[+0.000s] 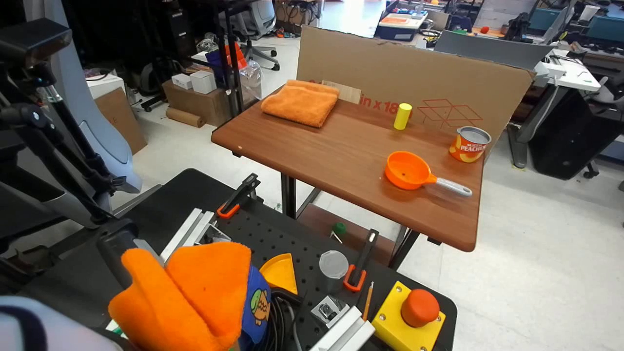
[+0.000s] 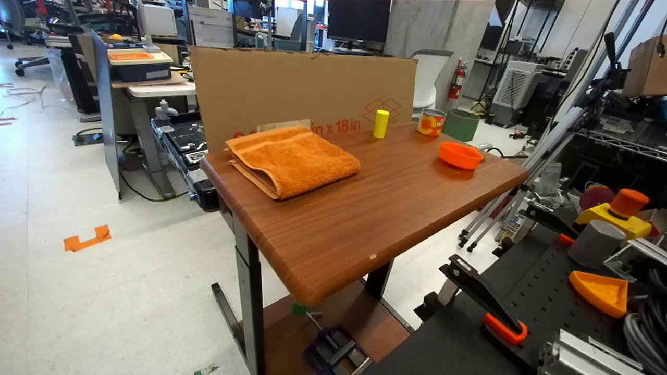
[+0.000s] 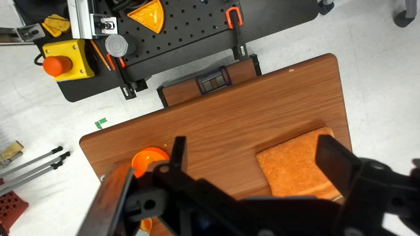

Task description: Put the yellow block in the orange pan

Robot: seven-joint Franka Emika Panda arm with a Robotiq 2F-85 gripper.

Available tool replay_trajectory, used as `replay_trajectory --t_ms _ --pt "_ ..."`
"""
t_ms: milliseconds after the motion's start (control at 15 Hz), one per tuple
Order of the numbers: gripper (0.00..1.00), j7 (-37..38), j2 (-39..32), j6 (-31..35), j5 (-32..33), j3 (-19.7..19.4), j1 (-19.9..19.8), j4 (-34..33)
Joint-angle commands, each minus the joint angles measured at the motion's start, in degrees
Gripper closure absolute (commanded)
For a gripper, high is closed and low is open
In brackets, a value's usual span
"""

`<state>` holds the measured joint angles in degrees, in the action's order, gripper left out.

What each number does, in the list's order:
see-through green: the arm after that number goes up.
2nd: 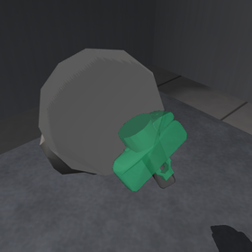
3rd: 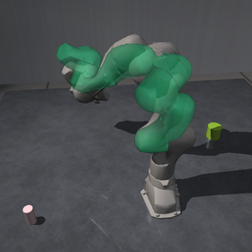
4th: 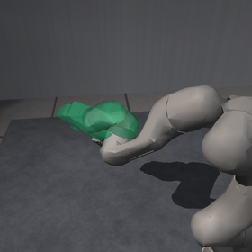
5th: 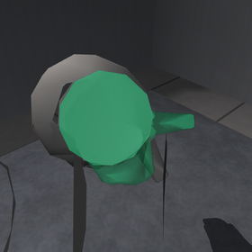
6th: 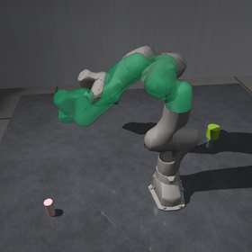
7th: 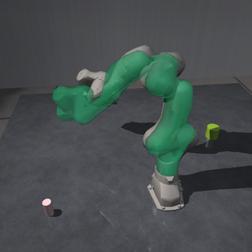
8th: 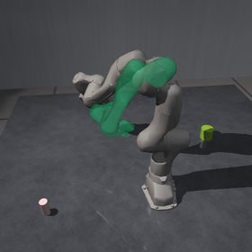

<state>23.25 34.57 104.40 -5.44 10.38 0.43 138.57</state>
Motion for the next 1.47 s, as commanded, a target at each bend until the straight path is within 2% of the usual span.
replay_trajectory --t_ms 0,333,600,800,1067,1400 --pt "0.00 2.36 -6.18 0.21 2.07 0.43 -1.55 -3.67" --pt "0.00 1.66 -20.78 7.03 8.83 -0.47 -3.09 -12.83" --pt "0.00 0.75 -34.55 5.50 11.68 -3.03 -2.67 -25.89" --pt "0.00 -1.44 -43.70 3.83 11.44 -5.64 -1.84 -35.30" --pt "0.00 -0.01 -55.58 4.16 14.35 -9.17 -0.45 -45.70" --pt "0.00 0.20 -69.30 -0.42 14.53 -12.97 1.39 -57.99"
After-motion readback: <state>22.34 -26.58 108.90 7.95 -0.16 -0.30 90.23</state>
